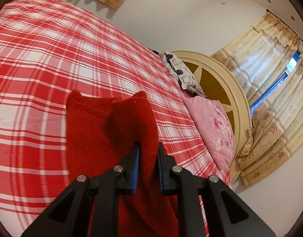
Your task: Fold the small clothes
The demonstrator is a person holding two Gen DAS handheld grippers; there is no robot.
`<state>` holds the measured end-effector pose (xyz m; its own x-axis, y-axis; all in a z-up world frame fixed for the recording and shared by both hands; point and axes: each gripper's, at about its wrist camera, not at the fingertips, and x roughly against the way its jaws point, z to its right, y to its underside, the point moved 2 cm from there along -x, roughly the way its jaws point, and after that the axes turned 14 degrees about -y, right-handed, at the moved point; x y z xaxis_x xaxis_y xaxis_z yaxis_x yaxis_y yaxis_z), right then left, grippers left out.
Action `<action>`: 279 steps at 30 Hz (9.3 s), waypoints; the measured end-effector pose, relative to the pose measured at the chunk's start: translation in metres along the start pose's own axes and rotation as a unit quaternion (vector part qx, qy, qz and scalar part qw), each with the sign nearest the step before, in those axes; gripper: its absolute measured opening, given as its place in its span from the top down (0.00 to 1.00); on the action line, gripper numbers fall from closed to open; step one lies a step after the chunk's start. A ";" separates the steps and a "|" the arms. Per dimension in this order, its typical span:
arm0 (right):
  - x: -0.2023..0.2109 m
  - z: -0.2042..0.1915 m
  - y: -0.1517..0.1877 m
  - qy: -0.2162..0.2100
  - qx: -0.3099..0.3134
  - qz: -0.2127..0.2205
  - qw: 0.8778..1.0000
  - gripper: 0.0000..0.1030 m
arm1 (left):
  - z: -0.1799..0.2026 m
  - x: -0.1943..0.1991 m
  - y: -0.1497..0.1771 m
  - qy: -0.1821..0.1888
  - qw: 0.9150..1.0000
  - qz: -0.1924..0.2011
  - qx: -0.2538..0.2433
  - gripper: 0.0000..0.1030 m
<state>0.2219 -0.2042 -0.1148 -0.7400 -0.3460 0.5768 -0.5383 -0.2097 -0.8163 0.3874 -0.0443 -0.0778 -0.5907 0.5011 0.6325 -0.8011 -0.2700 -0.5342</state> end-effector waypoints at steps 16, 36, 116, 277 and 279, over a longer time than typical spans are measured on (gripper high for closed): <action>0.014 0.039 0.020 0.001 -0.054 -0.015 0.998 0.94 | 0.046 -0.040 0.018 -0.007 0.998 -0.032 -0.046 0.84; 0.012 0.083 0.046 -0.048 -0.163 -0.036 0.985 0.94 | 0.093 -0.079 0.045 -0.063 0.985 -0.047 -0.153 0.84; -0.050 0.166 -0.007 -0.045 -0.182 -0.061 0.980 0.70 | 0.026 -0.018 0.142 -0.187 0.951 0.012 -0.245 0.00; -0.174 -0.171 -0.065 -0.394 -0.177 -0.095 0.897 0.77 | -0.126 0.230 0.201 -0.295 0.939 0.090 -0.155 0.65; -0.176 -0.172 -0.064 -0.395 -0.176 -0.098 0.896 0.77 | -0.129 0.231 0.204 -0.296 0.939 0.089 -0.151 0.65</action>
<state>0.3170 0.0270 -0.1590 -0.1753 -0.9024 0.3936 -0.8234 -0.0848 -0.5611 0.1003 0.1221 -0.1132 -0.7352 -0.0983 0.6707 -0.6728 -0.0155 -0.7397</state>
